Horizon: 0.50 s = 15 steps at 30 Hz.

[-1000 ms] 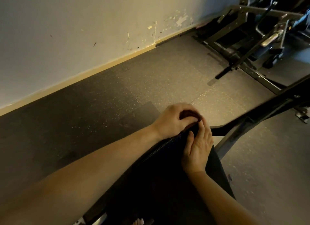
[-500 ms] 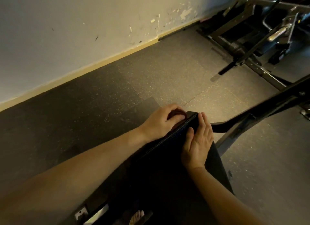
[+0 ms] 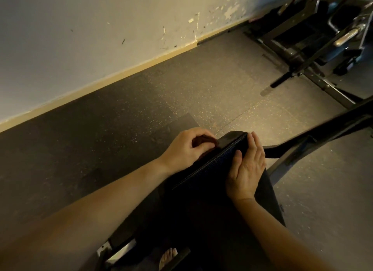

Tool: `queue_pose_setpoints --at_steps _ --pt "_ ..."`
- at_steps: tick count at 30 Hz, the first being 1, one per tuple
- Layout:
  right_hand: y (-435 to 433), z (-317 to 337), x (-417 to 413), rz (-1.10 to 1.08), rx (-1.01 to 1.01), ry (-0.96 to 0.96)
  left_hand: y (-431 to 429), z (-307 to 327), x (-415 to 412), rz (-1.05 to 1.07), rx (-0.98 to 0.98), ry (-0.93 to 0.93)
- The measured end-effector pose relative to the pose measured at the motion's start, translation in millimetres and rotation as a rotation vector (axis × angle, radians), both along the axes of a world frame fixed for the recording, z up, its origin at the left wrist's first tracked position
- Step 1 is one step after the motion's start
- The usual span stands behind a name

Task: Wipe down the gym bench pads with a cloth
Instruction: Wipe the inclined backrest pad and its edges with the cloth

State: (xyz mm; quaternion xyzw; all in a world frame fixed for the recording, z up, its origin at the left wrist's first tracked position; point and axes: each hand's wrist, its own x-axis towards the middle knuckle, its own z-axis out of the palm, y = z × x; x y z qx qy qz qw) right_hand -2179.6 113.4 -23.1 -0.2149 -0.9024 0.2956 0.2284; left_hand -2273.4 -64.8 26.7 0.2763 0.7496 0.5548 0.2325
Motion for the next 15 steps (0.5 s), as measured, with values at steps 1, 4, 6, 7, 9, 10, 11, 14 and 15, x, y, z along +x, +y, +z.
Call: queue_pose_setpoints --at_steps 1,4,6,7,9,10,11,14,15 --pt "0 0 -1 -0.002 0.004 0.001 -9 1 5 0.028 -0.017 -0.016" --pt "0 -2 -1 -0.012 0.006 0.009 -53 4 27 0.038 -0.03 -0.071" --pt "0 -2 -1 -0.014 0.005 0.013 -53 4 23 0.008 -0.045 -0.064" --pt "0 -2 -1 -0.013 0.004 0.011 -39 8 15 0.0 -0.058 -0.032" --pt "0 -2 -1 -0.01 0.007 0.003 -1 8 -2 -0.011 -0.077 0.012" --pt "0 -1 -1 -0.009 0.011 -0.002 13 9 -7 -0.015 -0.07 -0.001" --pt "-1 -1 0 -0.008 0.012 -0.008 17 8 -10 -0.022 -0.062 -0.027" --pt "-2 2 0 -0.007 0.009 -0.011 0 10 -14 -0.07 -0.079 -0.222" --pt "-1 2 0 -0.005 0.011 -0.008 -11 11 -13 -0.104 -0.049 -0.343"
